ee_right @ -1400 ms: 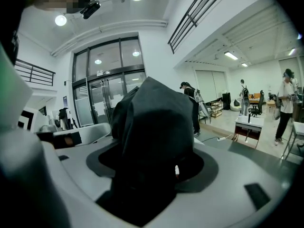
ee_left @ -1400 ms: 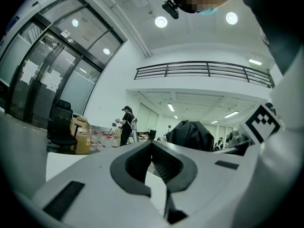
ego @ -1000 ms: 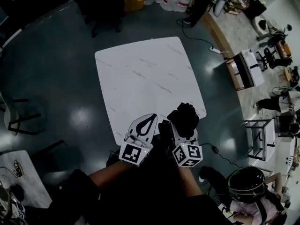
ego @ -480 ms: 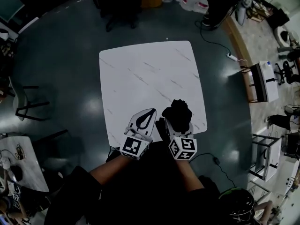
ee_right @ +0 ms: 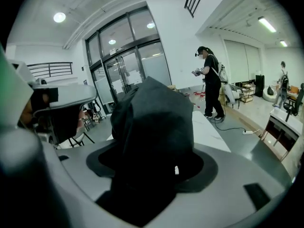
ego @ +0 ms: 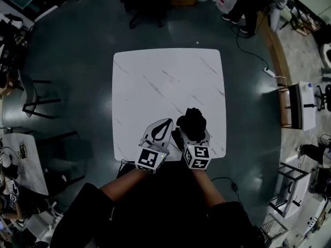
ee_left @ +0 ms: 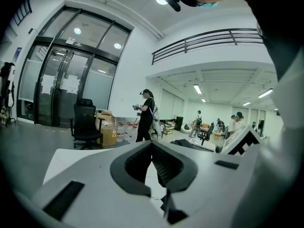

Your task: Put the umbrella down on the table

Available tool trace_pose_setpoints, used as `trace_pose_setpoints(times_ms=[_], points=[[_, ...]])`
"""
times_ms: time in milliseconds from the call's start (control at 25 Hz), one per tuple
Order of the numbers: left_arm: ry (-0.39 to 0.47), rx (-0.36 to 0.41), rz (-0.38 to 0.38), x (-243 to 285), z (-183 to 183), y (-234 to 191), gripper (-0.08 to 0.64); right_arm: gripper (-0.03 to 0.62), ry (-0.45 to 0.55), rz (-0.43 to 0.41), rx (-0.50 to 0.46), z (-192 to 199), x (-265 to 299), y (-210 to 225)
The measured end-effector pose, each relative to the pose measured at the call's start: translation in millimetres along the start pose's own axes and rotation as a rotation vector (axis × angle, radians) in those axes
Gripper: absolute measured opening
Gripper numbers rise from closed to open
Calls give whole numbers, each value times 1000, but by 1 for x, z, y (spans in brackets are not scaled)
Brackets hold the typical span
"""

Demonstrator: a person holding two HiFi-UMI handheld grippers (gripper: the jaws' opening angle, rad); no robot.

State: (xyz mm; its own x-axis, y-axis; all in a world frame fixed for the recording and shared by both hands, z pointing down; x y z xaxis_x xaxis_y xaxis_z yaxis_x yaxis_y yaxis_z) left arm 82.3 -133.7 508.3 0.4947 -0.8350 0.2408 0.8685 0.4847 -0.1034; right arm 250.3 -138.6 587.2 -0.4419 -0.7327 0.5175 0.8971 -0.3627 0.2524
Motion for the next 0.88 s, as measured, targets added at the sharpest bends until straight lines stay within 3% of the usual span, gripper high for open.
trace_pose_setpoints(times_ms=[120,320,480,880], points=[[-17,-26,-28,6,7,-1,6,339,-43,-29,-15,7,20,10],[28,12,-128,12,-5,-13,6,339,-159,-35,-35,24,46,24],[-27,-2,-180,14,0,-22,7,339,-220,-38,-31,35,66,33],[-49,-13,-210,13,6,-27,8,339,-395,-55,0,58,114,46]])
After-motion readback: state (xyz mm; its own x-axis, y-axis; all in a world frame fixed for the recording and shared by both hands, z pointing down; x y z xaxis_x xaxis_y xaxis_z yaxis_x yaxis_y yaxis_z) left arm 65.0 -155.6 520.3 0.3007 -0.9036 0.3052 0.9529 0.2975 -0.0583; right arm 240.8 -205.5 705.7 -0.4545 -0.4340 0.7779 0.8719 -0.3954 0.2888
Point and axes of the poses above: the fingertips, and each gripper's own axes: x forward along the fingers, y to its right, z out of its underside, the point moved 9 cm from there along -x, backward along the fingers, and after that the axes turned 2 degrees about -z, right-handed, at the moved point
